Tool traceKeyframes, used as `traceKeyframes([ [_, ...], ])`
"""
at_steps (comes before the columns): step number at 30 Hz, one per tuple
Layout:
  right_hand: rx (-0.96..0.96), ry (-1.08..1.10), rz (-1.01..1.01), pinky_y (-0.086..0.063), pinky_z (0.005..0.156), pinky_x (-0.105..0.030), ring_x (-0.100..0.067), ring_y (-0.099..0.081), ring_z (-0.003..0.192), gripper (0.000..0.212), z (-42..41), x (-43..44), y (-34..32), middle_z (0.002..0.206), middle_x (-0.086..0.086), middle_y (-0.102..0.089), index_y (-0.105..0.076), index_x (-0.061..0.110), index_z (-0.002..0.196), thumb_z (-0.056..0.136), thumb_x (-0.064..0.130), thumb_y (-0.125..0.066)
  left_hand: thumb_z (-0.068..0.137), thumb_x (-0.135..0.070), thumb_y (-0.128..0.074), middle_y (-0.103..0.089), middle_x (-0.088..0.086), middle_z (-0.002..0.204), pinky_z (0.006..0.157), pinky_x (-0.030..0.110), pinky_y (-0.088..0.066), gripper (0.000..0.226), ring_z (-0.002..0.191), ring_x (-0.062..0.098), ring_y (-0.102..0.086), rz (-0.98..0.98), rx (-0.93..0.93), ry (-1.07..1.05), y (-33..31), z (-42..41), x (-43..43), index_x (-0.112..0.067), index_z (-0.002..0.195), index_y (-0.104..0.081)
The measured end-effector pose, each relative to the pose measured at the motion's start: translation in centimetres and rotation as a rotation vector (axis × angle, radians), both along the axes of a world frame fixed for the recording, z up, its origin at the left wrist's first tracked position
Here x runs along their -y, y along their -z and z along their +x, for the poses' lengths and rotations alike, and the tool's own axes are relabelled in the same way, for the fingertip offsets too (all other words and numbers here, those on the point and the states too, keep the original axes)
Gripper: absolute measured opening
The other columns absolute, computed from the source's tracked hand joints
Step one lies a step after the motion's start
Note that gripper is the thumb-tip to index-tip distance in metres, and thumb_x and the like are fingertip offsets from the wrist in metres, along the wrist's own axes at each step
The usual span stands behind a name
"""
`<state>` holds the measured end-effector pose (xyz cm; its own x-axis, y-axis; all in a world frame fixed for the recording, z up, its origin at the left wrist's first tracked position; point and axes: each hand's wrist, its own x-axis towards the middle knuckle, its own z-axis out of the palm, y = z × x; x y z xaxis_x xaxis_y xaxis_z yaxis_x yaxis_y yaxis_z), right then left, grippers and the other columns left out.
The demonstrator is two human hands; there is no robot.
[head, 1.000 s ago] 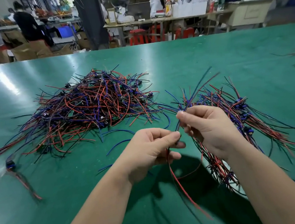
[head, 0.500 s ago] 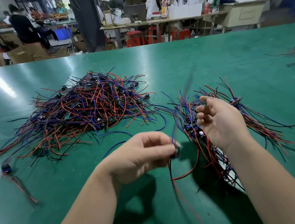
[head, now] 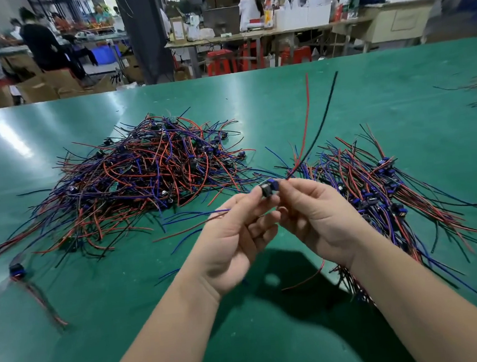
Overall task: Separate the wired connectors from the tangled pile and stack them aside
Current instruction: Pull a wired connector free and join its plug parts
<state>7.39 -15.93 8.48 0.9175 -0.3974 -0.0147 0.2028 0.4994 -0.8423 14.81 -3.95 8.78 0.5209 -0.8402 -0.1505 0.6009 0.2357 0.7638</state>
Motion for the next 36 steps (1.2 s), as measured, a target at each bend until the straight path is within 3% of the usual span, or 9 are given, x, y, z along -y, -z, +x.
traceKeyframes([
  [5,0.007,0.094,0.071,-0.048,0.048,-0.015,-0.005,-0.054,0.047,0.014,-0.3,0.7,-0.8,0.06,0.0,-0.063,-0.076,0.014,0.067,0.069,0.021,-0.063,0.064,-0.017,-0.08,-0.075,0.002,0.084,0.066,0.02,-0.055,0.013,0.063,0.011,-0.069,-0.022,0.187,0.094,0.6,-0.3,-0.3,-0.022,0.073,-0.072],
  [8,0.002,0.046,0.14,-0.042,0.042,-0.015,-0.005,-0.046,0.043,0.015,-0.7,1.6,-1.4,0.058,0.001,-0.056,-0.073,0.013,0.066,0.071,0.023,-0.064,0.077,-0.003,-0.071,-0.074,-0.001,0.083,0.07,0.02,-0.053,0.018,0.071,0.009,-0.068,0.104,0.504,0.108,0.8,0.1,-0.7,-0.02,0.081,-0.075],
  [10,0.0,-0.024,0.138,-0.039,0.04,-0.014,-0.005,-0.043,0.042,0.015,-1.1,2.1,-1.5,0.057,0.002,-0.053,-0.071,0.01,0.068,0.072,0.022,-0.063,0.086,-0.009,-0.067,-0.075,0.002,0.084,0.066,0.02,-0.055,0.009,0.069,0.009,-0.067,0.191,0.539,0.007,0.8,0.9,-0.7,-0.015,0.086,-0.072],
  [14,-0.159,-0.036,-0.259,-0.041,0.042,-0.012,-0.005,-0.048,0.043,0.014,-1.3,1.6,-1.0,0.056,-0.002,-0.062,-0.073,0.008,0.063,0.065,0.021,-0.07,0.063,-0.042,-0.07,-0.072,0.008,0.076,0.054,0.023,-0.055,0.04,0.057,0.014,-0.066,0.241,0.404,0.014,0.5,0.9,-0.5,-0.007,0.081,-0.07],
  [19,-0.273,0.11,-0.609,-0.036,0.046,-0.016,-0.007,-0.045,0.045,0.011,-1.1,1.3,-0.4,0.05,0.001,-0.056,-0.068,0.006,0.067,0.075,0.01,-0.074,0.061,-0.031,-0.076,-0.07,0.008,0.067,0.047,0.017,-0.047,0.033,0.052,0.011,-0.063,0.349,0.429,0.085,1.1,0.0,-0.3,-0.004,0.078,-0.07],
  [25,-0.191,0.45,-0.119,-0.04,0.043,-0.015,-0.006,-0.046,0.044,0.008,-1.8,3.9,-1.5,0.049,0.002,-0.056,-0.064,0.007,0.071,0.071,0.008,-0.072,0.071,-0.029,-0.08,-0.074,0.003,0.078,0.058,0.016,-0.051,0.011,0.067,0.011,-0.067,0.505,0.568,0.455,1.4,-0.1,-1.0,-0.02,0.07,-0.074],
  [29,-0.065,0.661,0.138,-0.043,0.045,-0.016,-0.006,-0.051,0.046,0.012,-2.1,4.8,-1.6,0.052,0.004,-0.058,-0.059,0.013,0.077,0.085,0.01,-0.067,0.078,-0.025,-0.078,-0.071,0.0,0.069,0.049,0.013,-0.043,0.01,0.054,0.005,-0.057,0.601,0.693,0.612,1.7,-0.2,-1.2,-0.019,0.072,-0.074],
  [33,0.0,0.796,0.055,-0.043,0.052,-0.02,-0.009,-0.051,0.047,0.018,-2.1,5.2,-1.7,0.054,0.003,-0.056,-0.054,0.016,0.075,0.092,0.011,-0.059,0.076,-0.024,-0.075,-0.071,0.004,0.068,0.047,0.014,-0.046,0.015,0.055,0.008,-0.064,0.457,0.515,0.244,1.3,-0.1,-0.6,-0.011,0.073,-0.069],
  [36,-0.064,0.552,-0.357,-0.042,0.055,-0.022,-0.009,-0.052,0.05,0.013,-1.7,3.4,-1.5,0.068,0.001,-0.061,-0.061,0.019,0.082,0.088,0.007,-0.063,0.061,-0.031,-0.073,-0.073,0.005,0.071,0.05,0.018,-0.053,0.028,0.06,0.009,-0.069,0.356,0.314,-0.079,0.9,0.8,-0.3,-0.009,0.076,-0.064],
])
